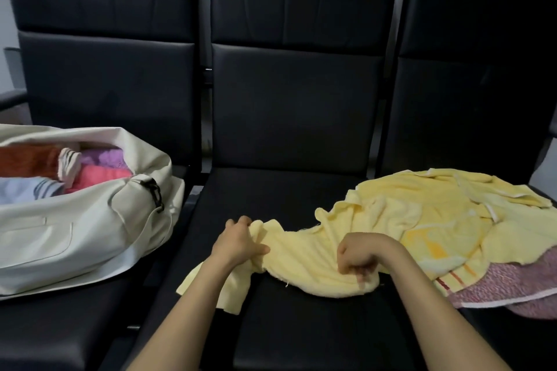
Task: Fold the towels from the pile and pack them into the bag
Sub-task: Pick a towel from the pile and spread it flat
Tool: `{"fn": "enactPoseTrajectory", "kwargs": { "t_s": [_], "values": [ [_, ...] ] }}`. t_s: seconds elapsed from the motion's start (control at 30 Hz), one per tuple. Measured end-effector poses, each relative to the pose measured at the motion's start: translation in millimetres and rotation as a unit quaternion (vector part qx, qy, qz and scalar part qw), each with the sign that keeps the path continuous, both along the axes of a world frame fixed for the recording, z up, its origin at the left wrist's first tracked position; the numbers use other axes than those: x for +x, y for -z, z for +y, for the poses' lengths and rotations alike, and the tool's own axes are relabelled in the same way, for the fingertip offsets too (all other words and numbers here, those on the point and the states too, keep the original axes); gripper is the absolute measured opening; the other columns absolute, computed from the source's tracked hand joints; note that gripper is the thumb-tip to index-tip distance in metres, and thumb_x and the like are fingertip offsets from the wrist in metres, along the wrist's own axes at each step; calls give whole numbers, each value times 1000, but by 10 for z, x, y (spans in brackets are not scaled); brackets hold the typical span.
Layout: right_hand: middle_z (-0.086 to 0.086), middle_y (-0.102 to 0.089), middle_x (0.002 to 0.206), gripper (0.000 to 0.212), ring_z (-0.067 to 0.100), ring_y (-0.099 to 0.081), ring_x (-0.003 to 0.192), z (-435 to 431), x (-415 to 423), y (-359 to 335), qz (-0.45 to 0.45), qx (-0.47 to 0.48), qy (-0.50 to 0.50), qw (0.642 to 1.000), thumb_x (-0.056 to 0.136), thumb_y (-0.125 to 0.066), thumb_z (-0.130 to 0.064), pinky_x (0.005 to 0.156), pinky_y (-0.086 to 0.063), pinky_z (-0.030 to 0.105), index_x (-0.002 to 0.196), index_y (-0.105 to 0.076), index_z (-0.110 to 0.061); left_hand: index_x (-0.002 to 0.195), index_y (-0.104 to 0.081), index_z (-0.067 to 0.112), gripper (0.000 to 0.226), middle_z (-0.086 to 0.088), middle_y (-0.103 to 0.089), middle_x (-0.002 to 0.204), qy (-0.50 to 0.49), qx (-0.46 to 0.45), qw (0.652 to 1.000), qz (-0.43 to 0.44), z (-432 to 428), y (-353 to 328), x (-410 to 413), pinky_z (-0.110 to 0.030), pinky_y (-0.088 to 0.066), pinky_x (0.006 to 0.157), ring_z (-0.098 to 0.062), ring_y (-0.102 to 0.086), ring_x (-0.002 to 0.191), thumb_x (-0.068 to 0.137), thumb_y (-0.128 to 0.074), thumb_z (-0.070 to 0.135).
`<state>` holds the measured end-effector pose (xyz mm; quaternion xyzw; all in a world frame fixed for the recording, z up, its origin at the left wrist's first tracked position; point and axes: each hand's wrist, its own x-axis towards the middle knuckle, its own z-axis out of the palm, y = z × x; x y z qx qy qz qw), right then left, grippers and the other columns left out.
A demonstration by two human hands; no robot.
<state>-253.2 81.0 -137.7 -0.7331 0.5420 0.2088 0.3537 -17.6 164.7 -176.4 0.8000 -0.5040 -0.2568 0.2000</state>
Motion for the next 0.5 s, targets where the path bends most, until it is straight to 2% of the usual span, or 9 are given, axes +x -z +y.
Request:
{"fn": "enactPoseTrajectory", "kwargs": {
  "t_s": [0.07, 0.1, 0.17, 0.23, 0.27, 0.3, 0.37, 0.4, 0.5],
  "values": [
    [13, -61, 78, 6, 18, -67, 60, 25, -45, -80, -25, 54, 44, 997, 89, -46, -5, 45, -47, 20, 92, -51, -4, 134, -43, 19, 59, -7, -44, 128, -34, -52, 998, -3, 13, -15, 2, -32, -45, 83, -26, -55, 106, 84, -70, 33],
    [13, -62, 83, 11, 21, -68, 66, 17, -37, -109, -49, 34, 67, 996, 92, -42, -5, 48, -49, 23, 97, -51, -3, 129, -47, 19, 46, -6, -47, 124, -51, -84, 995, -9, 19, -18, -1, -31, -42, 79, -25, -55, 105, 88, -65, 31],
    [8, -61, 92, 13, 23, -63, 84, -79, 40, -96, -157, -144, 127, 969, 97, -40, -11, 62, -49, 27, 101, -51, -7, 115, -55, 16, 24, -3, -53, 112, -77, -152, 985, -3, 20, -9, -5, -31, -41, 76, -24, -55, 102, 94, -56, 28],
    [0, -57, 117, 19, 16, -55, 113, -159, 159, -114, -382, -293, 216, 849, 100, -42, -14, 85, -45, 27, 118, -48, -16, 103, -58, 15, 15, -1, -57, 101, -92, -210, 972, 44, 9, -4, 4, -28, -40, 74, -21, -56, 98, 96, -53, 27],
    [-5, -47, 136, 37, 9, -42, 128, -172, 222, -140, -477, -287, 222, 801, 101, -43, -13, 98, -39, 25, 136, -38, -21, 102, -59, 14, 16, -1, -58, 100, -97, -227, 966, 72, -3, -10, 9, -26, -39, 75, -19, -57, 98, 97, -53, 28],
    [-11, -29, 149, 56, 2, -27, 136, -176, 279, -155, -529, -259, 204, 782, 101, -44, -13, 107, -30, 25, 149, -21, -30, 106, -60, 14, 18, -1, -59, 102, -99, -235, 962, 92, -12, -22, 13, -25, -38, 77, -18, -56, 100, 97, -53, 27],
    [-18, -4, 157, 74, -2, -10, 140, -143, 364, -106, -503, -240, 147, 817, 100, -44, -14, 114, -17, 25, 151, 3, -40, 120, -57, 15, 26, -1, -53, 114, -99, -234, 962, 98, -21, -26, 21, -24, -37, 84, -18, -53, 108, 96, -54, 22],
    [-16, -1, 159, 74, 0, -9, 142, -116, 398, -49, -464, -246, 119, 843, 100, -44, -15, 116, -15, 26, 152, 3, -37, 128, -51, 15, 35, -2, -47, 122, -100, -226, 964, 95, -20, -13, 26, -23, -37, 88, -20, -51, 113, 94, -56, 18],
    [-1, -20, 159, 59, 16, -22, 144, -19, 452, 188, -320, -231, 55, 917, 100, -47, -19, 114, -20, 27, 153, -21, -20, 141, -35, 14, 61, -7, -31, 140, -109, -176, 974, 94, -19, 32, 52, -27, -40, 94, -23, -48, 120, 88, -64, 20]
  ]
}}
